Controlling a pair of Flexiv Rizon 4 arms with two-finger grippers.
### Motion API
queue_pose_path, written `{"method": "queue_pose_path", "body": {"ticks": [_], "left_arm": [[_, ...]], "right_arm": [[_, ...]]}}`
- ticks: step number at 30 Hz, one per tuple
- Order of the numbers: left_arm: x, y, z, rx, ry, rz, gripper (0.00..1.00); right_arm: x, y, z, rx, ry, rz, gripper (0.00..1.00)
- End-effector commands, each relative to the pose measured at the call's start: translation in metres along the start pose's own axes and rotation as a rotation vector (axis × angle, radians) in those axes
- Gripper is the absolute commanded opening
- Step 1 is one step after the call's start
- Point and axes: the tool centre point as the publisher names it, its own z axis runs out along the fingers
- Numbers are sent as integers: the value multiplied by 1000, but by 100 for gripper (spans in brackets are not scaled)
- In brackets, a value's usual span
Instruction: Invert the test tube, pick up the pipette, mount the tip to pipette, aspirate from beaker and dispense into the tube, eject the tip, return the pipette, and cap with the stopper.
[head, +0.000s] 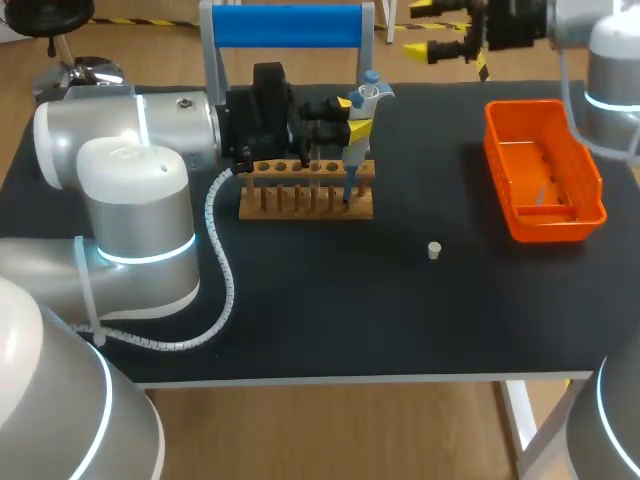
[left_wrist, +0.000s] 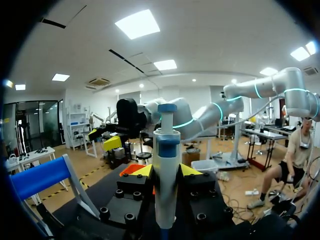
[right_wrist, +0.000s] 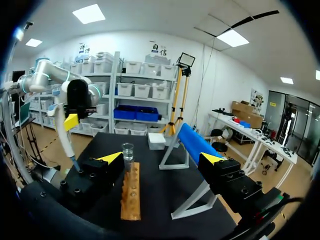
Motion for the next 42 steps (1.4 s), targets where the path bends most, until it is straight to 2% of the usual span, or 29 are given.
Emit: {"method": "queue_pose_path", "body": {"ticks": [1, 8, 19, 28, 42], "left_arm": [[1, 1, 0, 3, -5, 1, 0], [1, 1, 0, 3, -5, 1, 0], [1, 1, 0, 3, -5, 1, 0], [1, 1, 0, 3, -5, 1, 0], [1, 1, 0, 3, -5, 1, 0]], "right_arm": [[-23, 6, 31, 54, 7, 8, 100], [-34, 8, 64, 115, -13, 24, 100], [-49, 2, 95, 178, -73, 20, 100], [-50, -5, 110, 201, -85, 9, 100], [-55, -19, 117, 226, -99, 17, 100]]}}
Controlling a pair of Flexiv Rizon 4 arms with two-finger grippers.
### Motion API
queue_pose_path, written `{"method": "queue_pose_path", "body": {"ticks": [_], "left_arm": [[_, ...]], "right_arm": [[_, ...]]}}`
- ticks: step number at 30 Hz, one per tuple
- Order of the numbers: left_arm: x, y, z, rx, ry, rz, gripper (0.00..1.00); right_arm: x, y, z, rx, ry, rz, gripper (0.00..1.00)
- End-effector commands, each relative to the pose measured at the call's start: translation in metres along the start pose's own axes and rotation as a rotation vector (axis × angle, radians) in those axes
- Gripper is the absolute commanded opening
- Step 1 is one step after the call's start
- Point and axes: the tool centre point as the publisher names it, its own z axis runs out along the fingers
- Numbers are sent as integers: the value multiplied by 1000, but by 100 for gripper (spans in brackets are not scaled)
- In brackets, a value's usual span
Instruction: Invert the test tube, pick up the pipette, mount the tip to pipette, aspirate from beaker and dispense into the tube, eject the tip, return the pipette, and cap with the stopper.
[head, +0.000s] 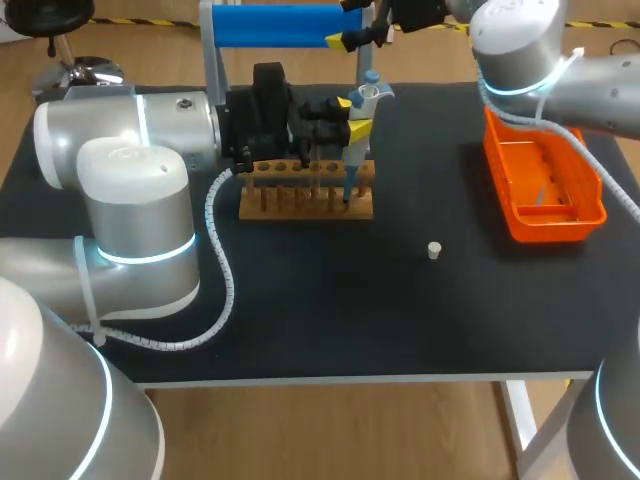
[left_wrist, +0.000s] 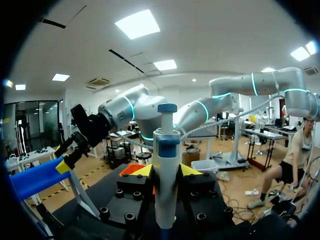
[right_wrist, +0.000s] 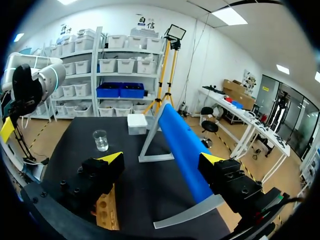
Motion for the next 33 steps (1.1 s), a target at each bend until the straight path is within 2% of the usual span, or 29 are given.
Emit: {"method": "queue_pose_path", "body": {"ticks": [1, 6, 33], "left_arm": [[1, 1, 0, 3, -5, 1, 0], [1, 1, 0, 3, -5, 1, 0], [1, 1, 0, 3, -5, 1, 0]], "right_arm": [[-1, -1, 5, 7, 6, 1, 100], [5, -1, 4, 7, 10, 1, 100], [5, -1, 4, 7, 10, 1, 100]]}}
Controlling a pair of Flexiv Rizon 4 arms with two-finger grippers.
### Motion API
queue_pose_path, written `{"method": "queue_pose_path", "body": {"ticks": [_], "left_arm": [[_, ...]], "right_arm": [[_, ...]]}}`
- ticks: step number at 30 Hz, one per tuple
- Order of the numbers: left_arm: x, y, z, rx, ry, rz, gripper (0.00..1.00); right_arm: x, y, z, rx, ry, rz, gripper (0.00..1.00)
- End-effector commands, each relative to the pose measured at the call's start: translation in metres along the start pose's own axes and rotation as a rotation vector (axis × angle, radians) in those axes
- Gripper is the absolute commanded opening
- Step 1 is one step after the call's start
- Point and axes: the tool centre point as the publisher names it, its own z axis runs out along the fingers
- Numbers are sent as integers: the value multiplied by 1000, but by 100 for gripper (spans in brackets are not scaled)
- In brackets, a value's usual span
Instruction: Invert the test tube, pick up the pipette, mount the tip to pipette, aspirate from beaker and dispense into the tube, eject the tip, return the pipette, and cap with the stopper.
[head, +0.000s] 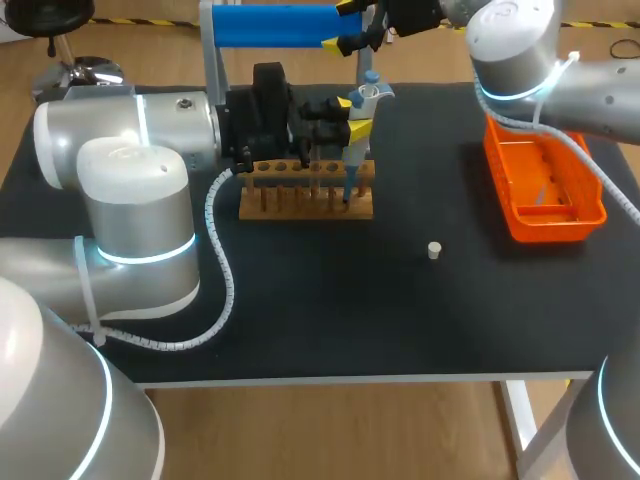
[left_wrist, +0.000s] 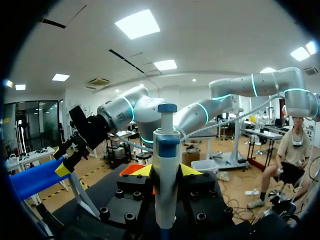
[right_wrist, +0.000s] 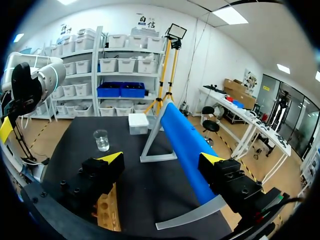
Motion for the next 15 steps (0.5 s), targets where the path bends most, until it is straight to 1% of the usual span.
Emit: {"method": "queue_pose_path", "body": {"ticks": [1, 2, 6, 12, 13, 15], "left_arm": [[1, 1, 0, 3, -5, 1, 0], [1, 1, 0, 3, -5, 1, 0], [-13, 3, -11, -39, -53, -10, 0], [-45, 10, -44, -90, -170, -26, 0], [-52, 12, -49, -119, -206, -38, 0], [-62, 16, -57, -136, -235, -40, 0]], "right_arm": [[-1, 0, -1, 5, 4, 1, 100], [-1, 0, -1, 5, 4, 1, 100], [-1, 0, -1, 5, 4, 1, 100], [-1, 0, -1, 5, 4, 1, 100], [-1, 0, -1, 5, 4, 1, 100], [-1, 0, -1, 5, 4, 1, 100]]}}
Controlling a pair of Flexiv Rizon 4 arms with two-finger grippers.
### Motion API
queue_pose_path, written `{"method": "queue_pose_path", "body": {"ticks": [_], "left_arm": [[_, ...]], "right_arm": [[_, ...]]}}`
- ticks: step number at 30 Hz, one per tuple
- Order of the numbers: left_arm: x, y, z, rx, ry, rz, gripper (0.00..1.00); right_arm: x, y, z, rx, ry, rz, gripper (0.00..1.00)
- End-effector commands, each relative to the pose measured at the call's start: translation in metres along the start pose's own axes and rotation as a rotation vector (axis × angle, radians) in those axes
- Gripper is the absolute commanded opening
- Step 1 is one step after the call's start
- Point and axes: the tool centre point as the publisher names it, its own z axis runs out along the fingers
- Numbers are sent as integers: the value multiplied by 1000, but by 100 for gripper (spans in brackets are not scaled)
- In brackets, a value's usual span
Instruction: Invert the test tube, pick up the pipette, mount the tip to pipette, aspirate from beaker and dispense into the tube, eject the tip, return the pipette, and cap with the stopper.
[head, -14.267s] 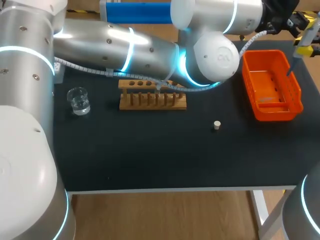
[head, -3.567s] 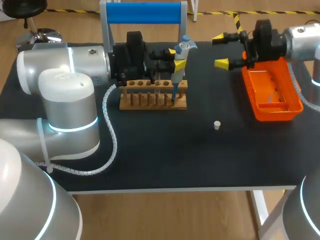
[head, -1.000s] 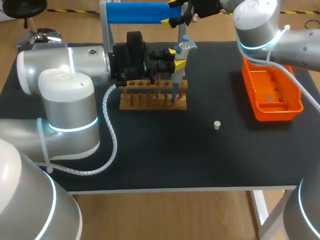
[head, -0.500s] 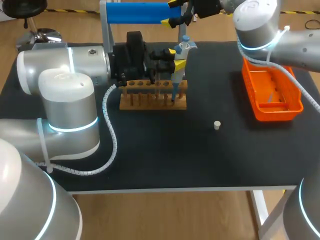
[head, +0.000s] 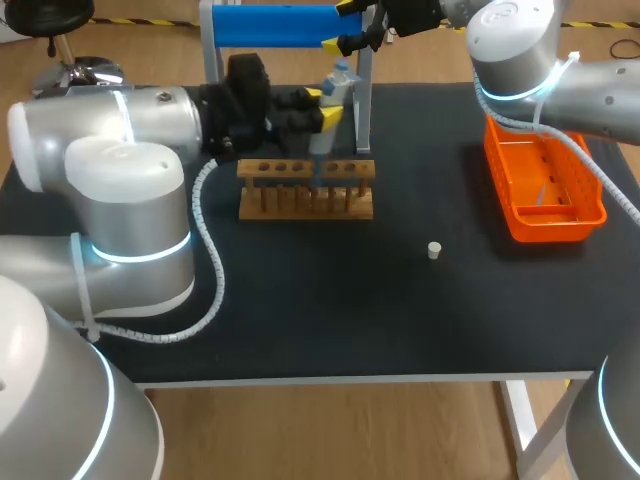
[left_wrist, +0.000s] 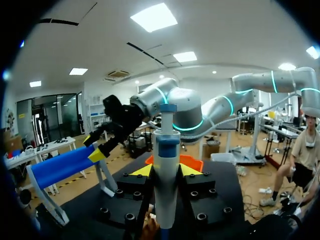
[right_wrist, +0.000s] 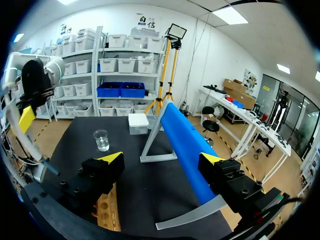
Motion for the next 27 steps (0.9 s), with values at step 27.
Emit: {"method": "queue_pose_path", "body": {"ticks": [27], "left_arm": [[-163, 15, -37, -169, -306, -60, 0]], "right_arm": [[-1, 1, -1, 5, 4, 1, 100]]}}
